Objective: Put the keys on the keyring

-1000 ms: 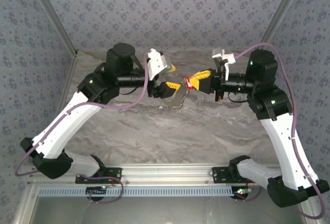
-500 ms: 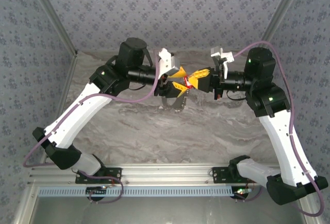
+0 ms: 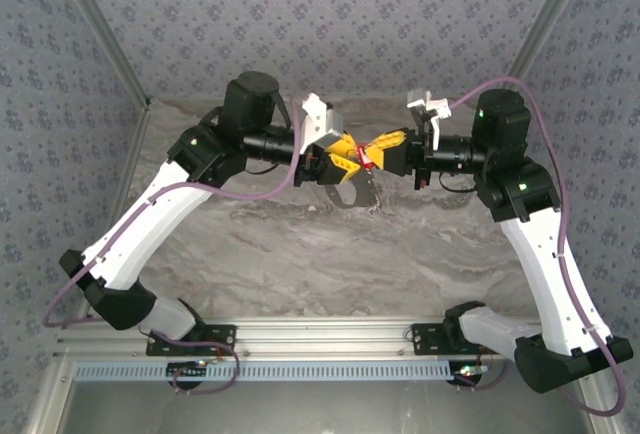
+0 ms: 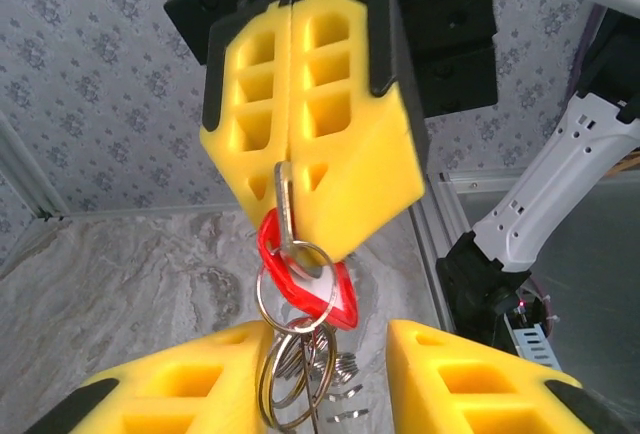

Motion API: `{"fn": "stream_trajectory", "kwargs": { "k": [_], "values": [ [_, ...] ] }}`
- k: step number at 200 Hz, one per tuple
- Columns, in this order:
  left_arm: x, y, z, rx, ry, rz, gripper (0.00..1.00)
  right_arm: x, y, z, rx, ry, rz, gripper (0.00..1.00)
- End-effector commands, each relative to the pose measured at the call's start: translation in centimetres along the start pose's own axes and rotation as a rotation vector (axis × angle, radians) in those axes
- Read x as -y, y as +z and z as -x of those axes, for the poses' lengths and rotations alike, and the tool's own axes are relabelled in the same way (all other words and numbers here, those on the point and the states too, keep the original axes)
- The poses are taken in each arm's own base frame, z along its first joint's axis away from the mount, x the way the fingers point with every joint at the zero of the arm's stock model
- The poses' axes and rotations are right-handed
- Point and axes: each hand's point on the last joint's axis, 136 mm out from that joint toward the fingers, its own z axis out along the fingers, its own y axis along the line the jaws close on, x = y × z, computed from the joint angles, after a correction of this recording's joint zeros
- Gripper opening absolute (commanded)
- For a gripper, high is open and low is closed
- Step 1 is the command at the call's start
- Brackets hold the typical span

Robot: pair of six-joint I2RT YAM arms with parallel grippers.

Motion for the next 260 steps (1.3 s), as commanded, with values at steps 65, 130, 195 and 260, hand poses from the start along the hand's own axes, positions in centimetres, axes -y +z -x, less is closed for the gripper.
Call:
{"fn": "stream_trajectory", "kwargs": {
  "k": [65, 130, 195, 260],
  "values": [
    [1.2, -1.3, 2.1, 0.066, 0.04, -0.015, 0.0, 0.9, -1.0, 0.8, 0.033, -0.019, -0.087, 0.0],
    [-1.6, -3.7, 3.5, 0.208, 0.028, 0.231, 0.0, 1.7, -2.5, -1.5, 0.045, 0.051, -0.225, 0.0],
    [-2.5, -4.0, 4.5, 0.298, -0.044, 0.268, 0.0, 2.2, -1.4, -3.2, 0.085, 0.136, -0.207, 0.0],
    [-2.7, -2.9, 3.7, 0.315, -0.09, 0.253, 0.0, 2.2, 1.6, -5.0, 0.076, 0.197, -0.147, 0.0]
  ]
}}
